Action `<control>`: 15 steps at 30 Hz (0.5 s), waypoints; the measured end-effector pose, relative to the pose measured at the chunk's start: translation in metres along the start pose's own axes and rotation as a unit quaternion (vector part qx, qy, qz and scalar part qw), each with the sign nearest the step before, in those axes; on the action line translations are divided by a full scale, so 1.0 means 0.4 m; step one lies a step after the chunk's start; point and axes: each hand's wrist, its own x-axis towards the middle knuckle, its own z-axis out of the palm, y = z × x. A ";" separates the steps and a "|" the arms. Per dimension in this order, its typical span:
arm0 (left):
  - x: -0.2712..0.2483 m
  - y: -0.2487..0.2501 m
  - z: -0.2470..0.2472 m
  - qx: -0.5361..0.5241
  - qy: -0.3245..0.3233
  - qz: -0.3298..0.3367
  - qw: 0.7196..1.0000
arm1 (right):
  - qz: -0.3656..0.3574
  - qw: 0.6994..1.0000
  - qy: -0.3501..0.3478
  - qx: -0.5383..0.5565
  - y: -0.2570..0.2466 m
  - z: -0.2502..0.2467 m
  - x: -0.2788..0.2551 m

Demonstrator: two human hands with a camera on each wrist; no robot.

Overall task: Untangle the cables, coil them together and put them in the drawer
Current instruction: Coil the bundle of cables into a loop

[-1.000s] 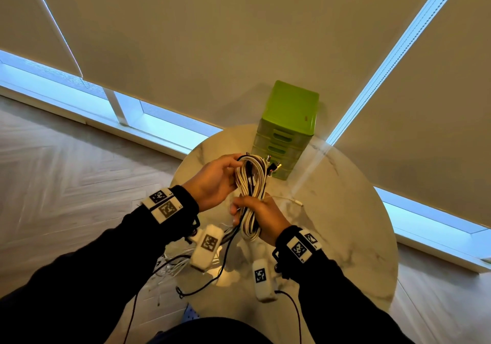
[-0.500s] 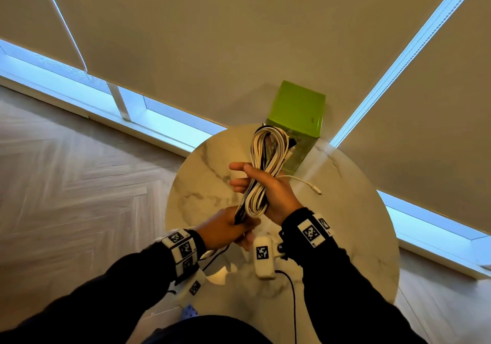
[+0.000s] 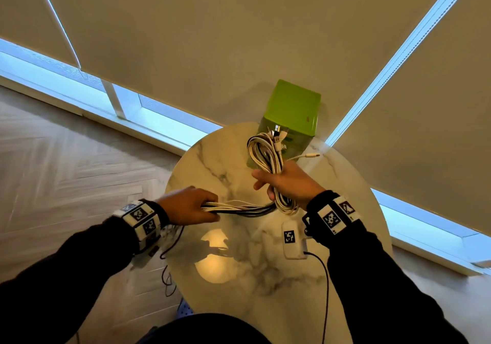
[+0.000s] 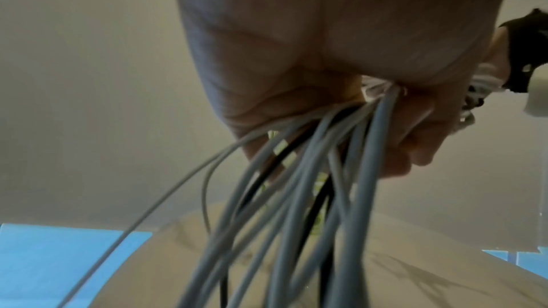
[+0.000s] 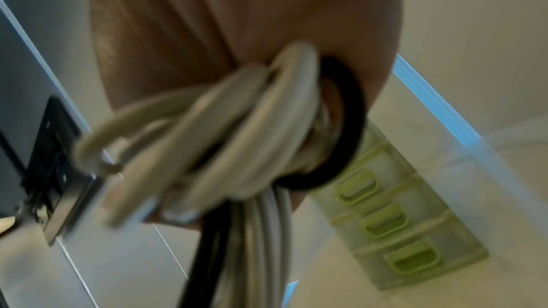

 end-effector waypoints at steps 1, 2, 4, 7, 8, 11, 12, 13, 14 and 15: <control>-0.001 0.005 -0.012 0.028 0.013 0.004 1.000 | 0.005 0.998 -0.006 -0.054 0.002 0.001 0.001; -0.001 0.014 -0.022 0.056 0.026 0.008 0.998 | 0.006 0.994 -0.017 -0.107 0.005 0.004 0.001; -0.001 0.040 -0.036 0.102 0.044 0.011 0.994 | -0.006 0.985 -0.043 -0.165 0.015 0.019 0.000; 0.003 0.082 -0.048 0.137 0.067 0.023 0.988 | -0.030 0.984 -0.082 -0.153 0.048 0.041 0.009; 0.008 0.095 -0.050 0.141 0.077 0.026 0.987 | -0.027 0.985 -0.093 -0.144 0.054 0.051 0.007; 0.025 0.126 -0.051 0.131 0.100 0.022 0.986 | -0.022 0.979 -0.110 -0.168 0.067 0.076 0.005; 0.031 0.132 -0.049 0.130 0.110 0.021 0.985 | -0.020 0.979 -0.118 -0.167 0.068 0.085 0.003; 0.036 0.137 -0.048 0.126 0.118 0.021 0.985 | -0.020 0.977 -0.129 -0.166 0.070 0.090 0.001; 0.041 0.141 -0.045 0.116 0.125 0.023 0.985 | -0.023 0.976 -0.138 -0.166 0.074 0.094 -0.001; 0.043 0.144 -0.045 0.099 0.131 0.024 0.986 | -0.024 0.976 -0.143 -0.163 0.076 0.097 -0.004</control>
